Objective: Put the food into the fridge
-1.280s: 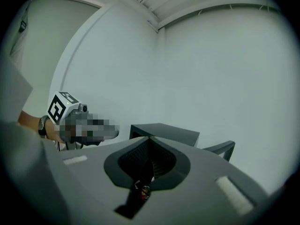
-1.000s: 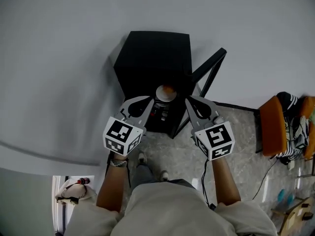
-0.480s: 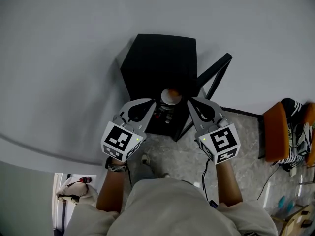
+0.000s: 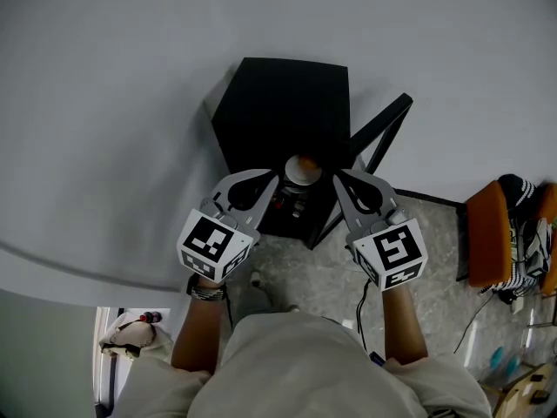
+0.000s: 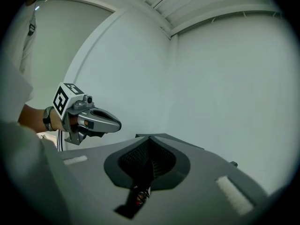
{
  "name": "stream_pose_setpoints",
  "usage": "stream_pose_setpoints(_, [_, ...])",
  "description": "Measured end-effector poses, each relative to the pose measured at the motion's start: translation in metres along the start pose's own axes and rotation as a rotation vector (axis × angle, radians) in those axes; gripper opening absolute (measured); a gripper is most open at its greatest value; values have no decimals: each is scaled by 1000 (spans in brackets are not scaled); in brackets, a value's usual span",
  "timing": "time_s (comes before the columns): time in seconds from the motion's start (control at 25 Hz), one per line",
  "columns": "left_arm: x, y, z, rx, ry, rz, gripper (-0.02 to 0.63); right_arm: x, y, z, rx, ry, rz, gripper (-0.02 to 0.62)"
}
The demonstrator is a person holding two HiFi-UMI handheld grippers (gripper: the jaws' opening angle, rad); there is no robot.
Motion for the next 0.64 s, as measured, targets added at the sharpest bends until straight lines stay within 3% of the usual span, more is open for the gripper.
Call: stream_pose_setpoints(0.64, [6,1,13,-11,24,-7,5,9,-11,7,-8,19,15,5])
Point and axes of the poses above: the fingertips, and each gripper's own axes: z forward along the fingers, y to its left, x out of its underside, the point moved 10 cm from there along -z, backward along the fingers, and after that the axes turned 2 degrees about -x, right-handed, at the moved point
